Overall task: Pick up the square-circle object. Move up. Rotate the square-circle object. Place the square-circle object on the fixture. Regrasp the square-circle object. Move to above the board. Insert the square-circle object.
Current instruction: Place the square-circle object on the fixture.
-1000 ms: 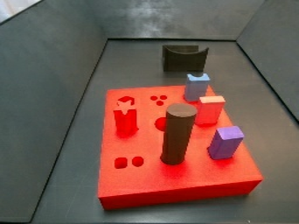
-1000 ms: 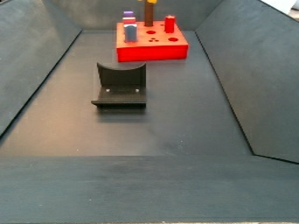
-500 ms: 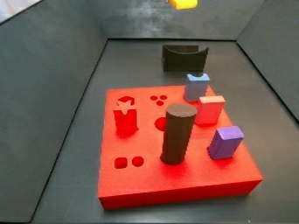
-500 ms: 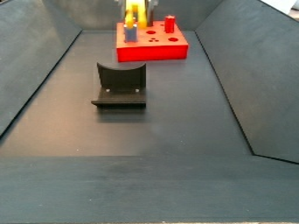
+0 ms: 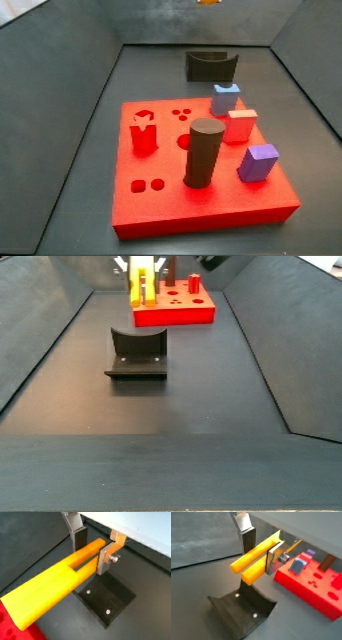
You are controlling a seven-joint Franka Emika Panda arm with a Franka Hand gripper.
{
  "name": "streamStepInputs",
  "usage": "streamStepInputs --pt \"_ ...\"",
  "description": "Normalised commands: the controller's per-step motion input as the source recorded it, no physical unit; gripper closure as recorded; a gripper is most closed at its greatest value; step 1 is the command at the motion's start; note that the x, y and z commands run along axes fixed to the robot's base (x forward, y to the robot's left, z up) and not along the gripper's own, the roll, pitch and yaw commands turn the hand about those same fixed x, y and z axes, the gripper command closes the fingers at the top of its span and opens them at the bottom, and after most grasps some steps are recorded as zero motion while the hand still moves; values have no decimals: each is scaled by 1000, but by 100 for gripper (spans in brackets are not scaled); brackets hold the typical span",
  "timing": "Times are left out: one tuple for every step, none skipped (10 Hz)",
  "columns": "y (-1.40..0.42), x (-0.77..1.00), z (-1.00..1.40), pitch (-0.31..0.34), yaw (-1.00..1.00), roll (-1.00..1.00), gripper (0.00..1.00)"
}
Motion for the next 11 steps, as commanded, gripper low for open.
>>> streamStepInputs --pt "63 223 -18 184 -189 -664 100" --pt "66 175 -14 153 -183 -557 100" --pt "58 88 -9 103 -161 -347 100" --pt "36 55 1 45 -138 -216 100" --pt "62 96 -1000 -51 -154 -1000 100" --pt "63 98 -1000 -56 -149 -1000 100" --pt "74 106 -1000 -50 -136 -1000 100" --pt "77 119 -1000 -25 -121 -1000 100" --pt "84 129 -1000 -7 -111 -1000 100" --pt "91 137 -1000 0 -107 -980 100" --pt "97 145 -1000 6 -93 -824 100"
